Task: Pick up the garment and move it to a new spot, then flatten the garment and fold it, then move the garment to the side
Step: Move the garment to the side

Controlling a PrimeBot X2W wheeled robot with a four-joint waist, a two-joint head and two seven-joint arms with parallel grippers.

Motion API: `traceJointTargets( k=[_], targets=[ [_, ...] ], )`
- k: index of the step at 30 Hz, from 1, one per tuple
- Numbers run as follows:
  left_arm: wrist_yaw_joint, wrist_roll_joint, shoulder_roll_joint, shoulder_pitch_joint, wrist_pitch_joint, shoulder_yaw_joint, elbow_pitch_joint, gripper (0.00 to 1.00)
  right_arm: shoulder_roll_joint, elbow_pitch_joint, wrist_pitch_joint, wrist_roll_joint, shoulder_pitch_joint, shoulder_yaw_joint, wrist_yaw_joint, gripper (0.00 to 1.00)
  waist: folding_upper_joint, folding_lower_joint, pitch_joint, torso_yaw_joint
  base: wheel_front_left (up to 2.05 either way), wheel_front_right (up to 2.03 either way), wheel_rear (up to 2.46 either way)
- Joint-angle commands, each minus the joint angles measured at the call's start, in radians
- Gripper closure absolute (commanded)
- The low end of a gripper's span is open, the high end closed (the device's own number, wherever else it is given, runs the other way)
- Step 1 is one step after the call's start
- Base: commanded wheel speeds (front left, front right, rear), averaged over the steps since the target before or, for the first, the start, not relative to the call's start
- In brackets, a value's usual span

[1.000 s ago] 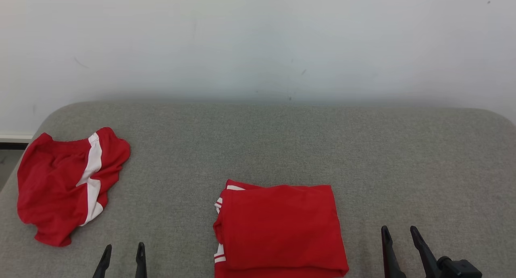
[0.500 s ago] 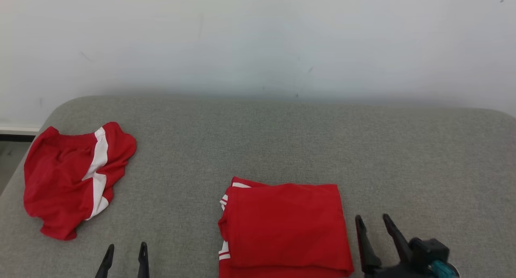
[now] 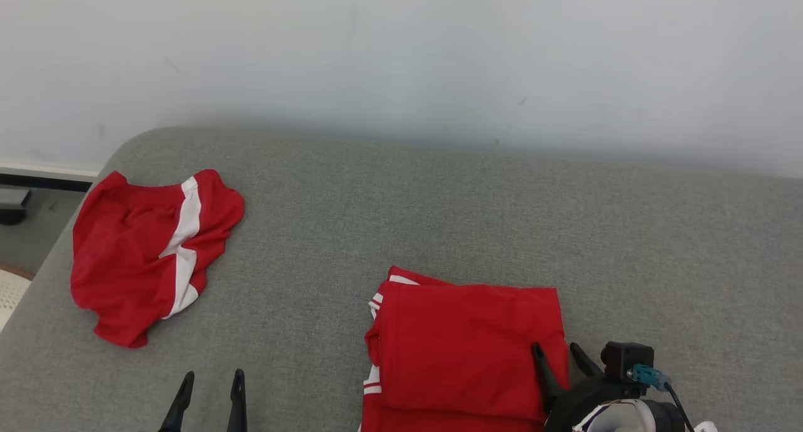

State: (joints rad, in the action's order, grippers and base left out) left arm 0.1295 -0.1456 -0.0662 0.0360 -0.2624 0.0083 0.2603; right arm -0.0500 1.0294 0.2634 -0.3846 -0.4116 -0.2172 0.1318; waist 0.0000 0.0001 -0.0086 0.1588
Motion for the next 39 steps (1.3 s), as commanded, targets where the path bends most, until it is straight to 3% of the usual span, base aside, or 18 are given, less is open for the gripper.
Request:
traceJointTargets(
  k=[1,9,10,11,18,29,39],
  targets=[
    [0.001,-0.004,-0.003,-0.01,-0.001,0.0,0.002,0.0,0.0,0.023,0.001,-0.029,-0.017,-0.011,-0.003,0.0,0.0,-0.0001,0.006,0.012,0.0,0.0,0.0],
    [0.001,-0.006,-0.008,-0.013,-0.001,0.003,0.005,0.0,0.001,0.109,-0.026,-0.166,-0.045,-0.119,-0.003,0.0,0.0,-0.0001,0.006,0.022,0.0,0.0,0.0],
    [0.001,-0.008,-0.008,-0.014,-0.001,0.004,0.004,0.0,0.002,0.116,-0.034,-0.179,-0.044,-0.137,-0.003,0.89,0.0,-0.0001,0.006,0.022,0.0,0.0,0.0],
    [0.001,-0.009,-0.007,-0.015,-0.001,0.004,0.004,0.0,0.002,0.124,-0.034,-0.191,-0.045,-0.153,-0.003,1.0,0.0,-0.0001,0.006,0.022,0.0,0.0,0.0],
    [0.001,-0.022,-0.002,-0.011,-0.001,0.016,0.0,0.0,-0.007,0.159,-0.006,-0.198,-0.12,-0.206,-0.003,1.0,0.0,-0.0001,0.012,0.003,0.0,0.0,0.0],
    [0.001,-0.038,0.007,-0.029,-0.001,0.034,-0.024,0.0,-0.162,0.106,0.003,-0.131,-0.268,-0.221,-0.003,1.0,0.0,-0.0001,0.064,-0.1,0.0,0.0,0.0],
    [0.0,-0.043,-0.009,-0.116,-0.001,0.035,-0.09,0.0,-0.305,0.119,-0.009,-0.081,-0.483,-0.291,-0.003,1.0,0.0,-0.0001,0.223,-0.167,0.0,0.0,0.0]
  ],
)
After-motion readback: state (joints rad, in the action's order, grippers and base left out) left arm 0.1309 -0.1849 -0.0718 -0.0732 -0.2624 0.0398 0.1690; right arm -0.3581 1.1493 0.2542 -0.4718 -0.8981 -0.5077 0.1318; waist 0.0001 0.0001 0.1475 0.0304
